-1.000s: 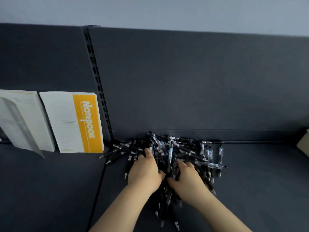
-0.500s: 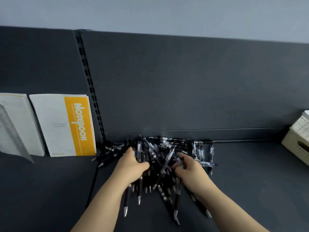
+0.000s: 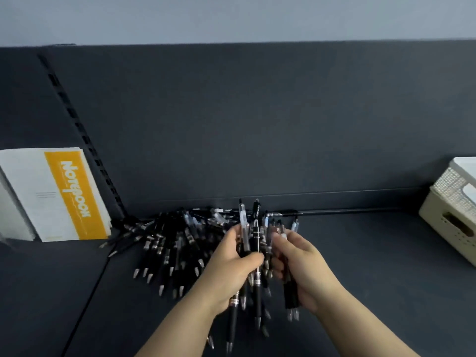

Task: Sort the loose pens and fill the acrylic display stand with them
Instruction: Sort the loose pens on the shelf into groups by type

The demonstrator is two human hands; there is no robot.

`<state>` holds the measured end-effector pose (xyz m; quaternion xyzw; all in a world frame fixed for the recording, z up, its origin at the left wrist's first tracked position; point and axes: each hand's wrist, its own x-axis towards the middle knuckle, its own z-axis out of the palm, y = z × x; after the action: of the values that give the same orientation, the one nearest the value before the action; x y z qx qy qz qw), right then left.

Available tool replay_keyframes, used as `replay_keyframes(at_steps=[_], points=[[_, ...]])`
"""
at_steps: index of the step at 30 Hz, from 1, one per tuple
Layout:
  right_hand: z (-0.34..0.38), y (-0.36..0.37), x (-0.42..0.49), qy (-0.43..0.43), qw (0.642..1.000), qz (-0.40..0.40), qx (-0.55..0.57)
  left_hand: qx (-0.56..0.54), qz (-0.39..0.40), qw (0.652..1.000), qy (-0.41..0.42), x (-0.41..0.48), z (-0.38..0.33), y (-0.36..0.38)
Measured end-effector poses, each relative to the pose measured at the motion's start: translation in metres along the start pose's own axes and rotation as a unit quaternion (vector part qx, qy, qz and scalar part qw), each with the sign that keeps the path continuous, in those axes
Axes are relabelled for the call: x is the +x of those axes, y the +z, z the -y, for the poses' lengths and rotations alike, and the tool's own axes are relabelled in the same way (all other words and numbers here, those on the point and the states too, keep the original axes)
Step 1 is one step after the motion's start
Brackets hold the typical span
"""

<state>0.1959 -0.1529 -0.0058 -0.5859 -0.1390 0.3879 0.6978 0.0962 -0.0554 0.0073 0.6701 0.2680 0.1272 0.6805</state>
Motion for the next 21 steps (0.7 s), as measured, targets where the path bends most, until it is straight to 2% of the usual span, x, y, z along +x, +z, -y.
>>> replay_keyframes(at_steps=[8, 13, 18, 21], points=[[0.017, -0.085, -0.011, -0.007, 1.000, 0.006, -0.009, 0.043, 0.028, 0.999, -0.014, 0.026, 0.010, 0.096], [0.023, -0.135, -0.007, -0.021, 0.998, -0.022, -0.056, -0.006, 0.049, 0.998, -0.029, 0.037, 0.014, 0.143], [0.033, -0.177, 0.004, -0.004, 0.996, -0.059, -0.073, -0.040, 0.005, 0.998, -0.058, 0.048, 0.016, 0.165], [0.038, -0.200, 0.017, 0.001, 0.988, -0.081, -0.128, -0.036, -0.013, 0.997, -0.073, 0.053, 0.015, 0.172]])
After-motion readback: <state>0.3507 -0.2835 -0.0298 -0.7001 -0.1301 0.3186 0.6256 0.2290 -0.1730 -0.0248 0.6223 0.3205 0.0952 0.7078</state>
